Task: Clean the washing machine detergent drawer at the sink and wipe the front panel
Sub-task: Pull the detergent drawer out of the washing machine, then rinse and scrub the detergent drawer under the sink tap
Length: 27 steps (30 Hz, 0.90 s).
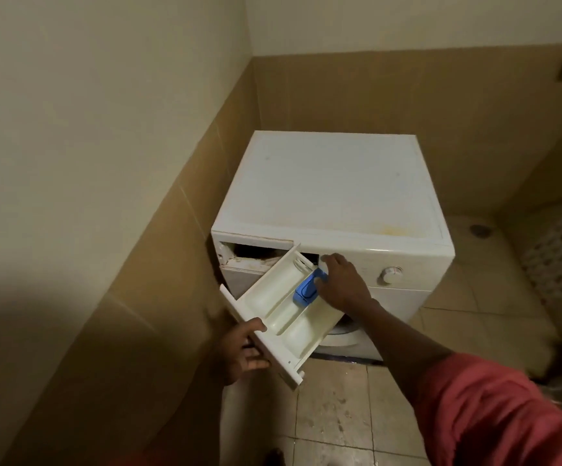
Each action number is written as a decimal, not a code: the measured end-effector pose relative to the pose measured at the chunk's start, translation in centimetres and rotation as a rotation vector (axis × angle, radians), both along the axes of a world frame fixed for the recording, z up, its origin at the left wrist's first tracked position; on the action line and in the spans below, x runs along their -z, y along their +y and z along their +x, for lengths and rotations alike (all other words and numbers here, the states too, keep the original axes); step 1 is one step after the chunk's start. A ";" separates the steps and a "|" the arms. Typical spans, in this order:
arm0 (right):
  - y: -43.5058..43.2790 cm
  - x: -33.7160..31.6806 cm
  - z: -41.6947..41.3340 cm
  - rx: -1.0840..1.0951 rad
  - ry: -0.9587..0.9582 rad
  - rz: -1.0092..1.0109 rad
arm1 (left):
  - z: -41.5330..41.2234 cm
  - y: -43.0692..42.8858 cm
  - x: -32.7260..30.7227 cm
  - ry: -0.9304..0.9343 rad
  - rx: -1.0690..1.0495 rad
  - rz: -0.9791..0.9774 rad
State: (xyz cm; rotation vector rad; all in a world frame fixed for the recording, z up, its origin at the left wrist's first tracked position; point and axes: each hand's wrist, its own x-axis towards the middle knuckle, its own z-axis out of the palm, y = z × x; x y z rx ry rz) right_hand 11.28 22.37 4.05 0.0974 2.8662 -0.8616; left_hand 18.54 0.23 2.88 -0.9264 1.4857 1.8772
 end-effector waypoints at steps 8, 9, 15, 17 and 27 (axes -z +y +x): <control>6.9 -3.1 8.6 0.314 -0.094 -0.039 | 1.6 5.7 -2.6 0.082 0.307 0.072; 7.8 -3.4 9.9 0.362 -0.096 -0.031 | 2.0 6.5 -2.7 0.100 0.343 0.061; 10.2 -4.5 18.2 0.624 -0.031 -0.042 | 5.8 10.9 -3.5 0.202 0.556 -0.052; 11.2 -4.9 21.3 0.703 -0.031 -0.050 | 7.3 12.5 -3.7 0.222 0.629 -0.094; 19.2 -7.6 39.9 1.130 0.004 0.083 | 17.9 24.4 -6.4 0.307 1.036 -0.019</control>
